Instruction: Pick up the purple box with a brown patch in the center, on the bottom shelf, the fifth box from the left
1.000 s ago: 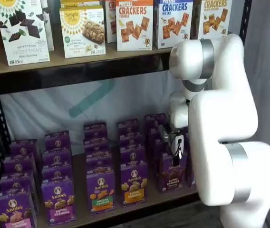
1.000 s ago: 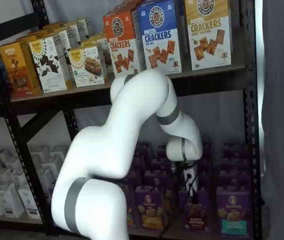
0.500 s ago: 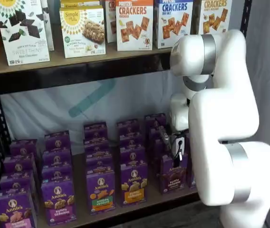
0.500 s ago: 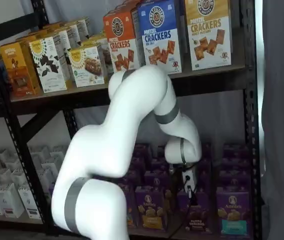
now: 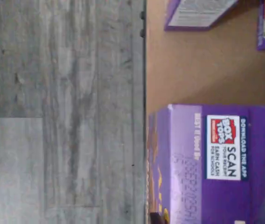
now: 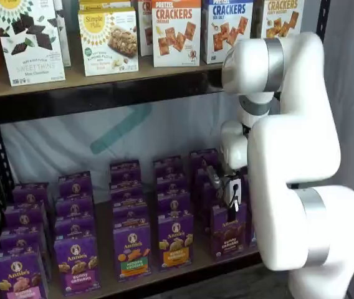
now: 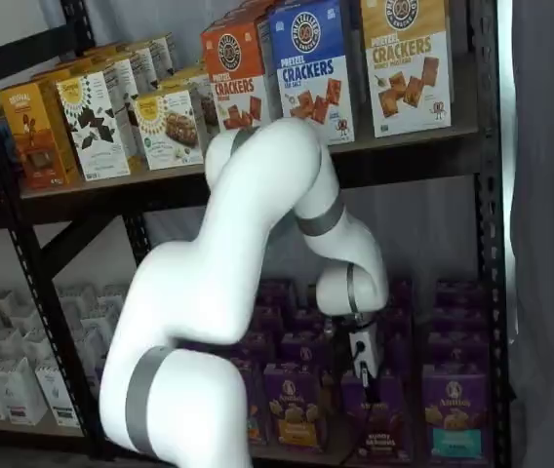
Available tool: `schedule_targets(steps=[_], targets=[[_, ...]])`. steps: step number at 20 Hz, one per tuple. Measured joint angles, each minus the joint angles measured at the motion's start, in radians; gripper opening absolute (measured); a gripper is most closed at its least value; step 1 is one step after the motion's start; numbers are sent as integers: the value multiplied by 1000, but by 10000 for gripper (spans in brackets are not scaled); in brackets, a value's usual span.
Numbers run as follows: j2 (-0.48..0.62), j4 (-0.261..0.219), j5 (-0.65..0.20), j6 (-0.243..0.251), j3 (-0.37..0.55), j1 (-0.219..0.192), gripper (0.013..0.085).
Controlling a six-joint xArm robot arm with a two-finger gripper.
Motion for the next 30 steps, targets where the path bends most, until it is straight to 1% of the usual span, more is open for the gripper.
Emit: schedule_targets(steps=[1, 2, 4, 5, 7, 8, 10, 11, 13, 14, 17, 19, 20, 22, 23, 27, 30], targets=[[-12, 1, 10, 1, 12, 2, 330], [-26, 28, 18, -22, 28, 5, 330], [-63, 106, 25, -87, 72, 9, 330], [-82, 136, 19, -114, 97, 11, 330], [-128, 195, -9, -167, 163, 13, 330], [-152, 229, -21, -198, 196, 15, 330], [-206, 315, -51, -272, 270, 21, 330], [-229, 344, -68, -296, 305, 25, 330], [-285, 379, -96, -320, 383, 35, 330], [-313, 389, -106, -324, 421, 41, 330], [-384, 385, -110, -302, 510, 61, 330], [-426, 366, -99, -269, 558, 76, 330], [-454, 352, -95, -243, 590, 89, 330], [-506, 341, -77, -206, 641, 116, 330], [-540, 342, -72, -186, 674, 137, 330], [-626, 353, -53, -147, 745, 185, 330], [-718, 354, -27, -102, 810, 229, 330]])
